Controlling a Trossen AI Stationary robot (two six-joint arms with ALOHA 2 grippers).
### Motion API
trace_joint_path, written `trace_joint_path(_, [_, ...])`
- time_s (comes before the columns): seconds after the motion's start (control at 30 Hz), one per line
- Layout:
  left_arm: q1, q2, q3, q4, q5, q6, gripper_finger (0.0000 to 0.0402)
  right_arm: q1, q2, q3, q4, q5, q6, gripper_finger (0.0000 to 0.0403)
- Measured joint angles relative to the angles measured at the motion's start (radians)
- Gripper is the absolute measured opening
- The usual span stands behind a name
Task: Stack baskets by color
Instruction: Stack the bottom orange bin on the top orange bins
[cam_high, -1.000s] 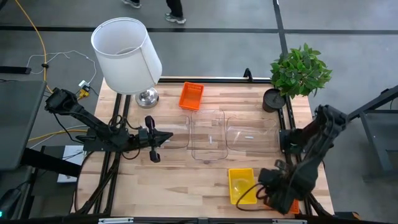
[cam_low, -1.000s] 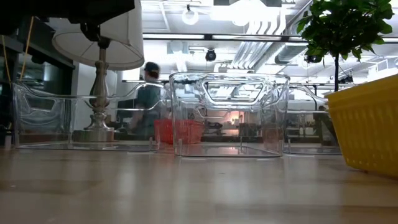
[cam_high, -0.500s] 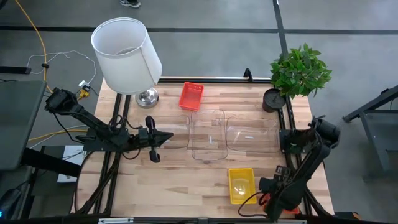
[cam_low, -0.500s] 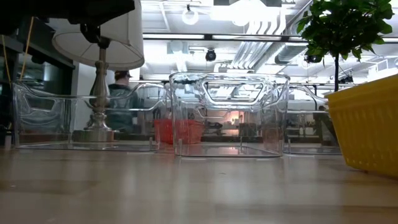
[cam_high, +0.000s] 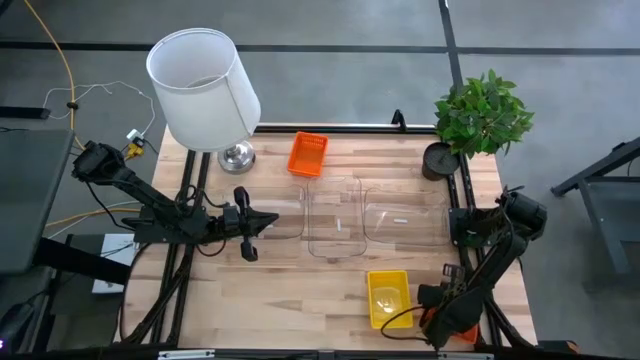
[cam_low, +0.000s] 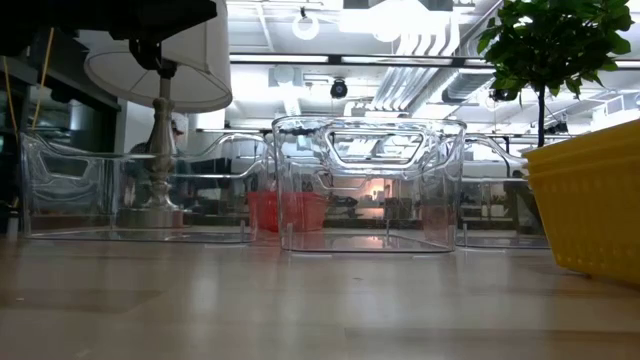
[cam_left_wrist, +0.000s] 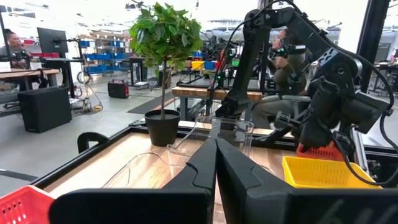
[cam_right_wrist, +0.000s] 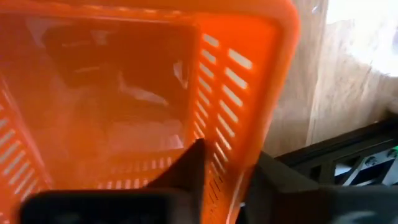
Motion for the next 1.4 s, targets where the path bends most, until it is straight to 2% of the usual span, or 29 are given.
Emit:
trace_joint_path(0.07, [0.0,0.0,0.0,0.0,0.0,0.0,0.0,-0.001,-0.009,0.002,0.002,-0.012,-0.001,0.0015])
trace_joint_path(0.27, [0.0,0.0,0.0,0.0,0.0,0.003,0.0,0.0,-0.087,0.02,-0.034,-0.045,0.063,0.0003])
trace_joint_path(0.37, [0.0,0.0,0.0,0.0,0.0,0.015,0.0,-0.001,-0.135,0.082,-0.077,-0.017,0.104,0.0001])
trace_joint_path(0.5, [0.0,0.0,0.0,0.0,0.0,0.017,0.0,-0.015,-0.183,0.219,-0.094,0.153,0.151,0.0])
trace_joint_path(0.6, [0.0,0.0,0.0,0.001,0.0,0.019,0.0,-0.034,-0.193,0.342,-0.089,0.358,0.132,0.0])
trace_joint_path(0.73, [0.0,0.0,0.0,0.001,-0.001,0.018,0.0,-0.086,-0.185,0.47,-0.055,0.589,-0.069,0.0])
trace_joint_path(0.9, [0.0,0.0,0.0,0.002,0.0,0.019,0.0,-0.218,-0.185,0.523,-0.036,0.718,-0.365,0.0])
trace_joint_path(1.03, [-0.018,0.0,0.0,0.001,0.012,0.036,0.0,-0.353,-0.188,0.484,-0.004,0.724,-0.596,0.0])
trace_joint_path(1.13, [-0.047,0.0,0.0,0.002,0.002,0.084,0.0,-0.468,-0.212,0.421,0.078,0.683,-0.737,0.0])
trace_joint_path(1.3, [-0.098,0.0,0.0,0.002,-0.051,0.144,0.0,-0.647,-0.304,0.275,0.366,0.554,-0.934,0.0])
trace_joint_path(1.4, [-0.131,0.0,0.0,0.001,-0.108,0.189,0.0,-0.733,-0.375,0.158,0.606,0.527,-1.019,0.0])
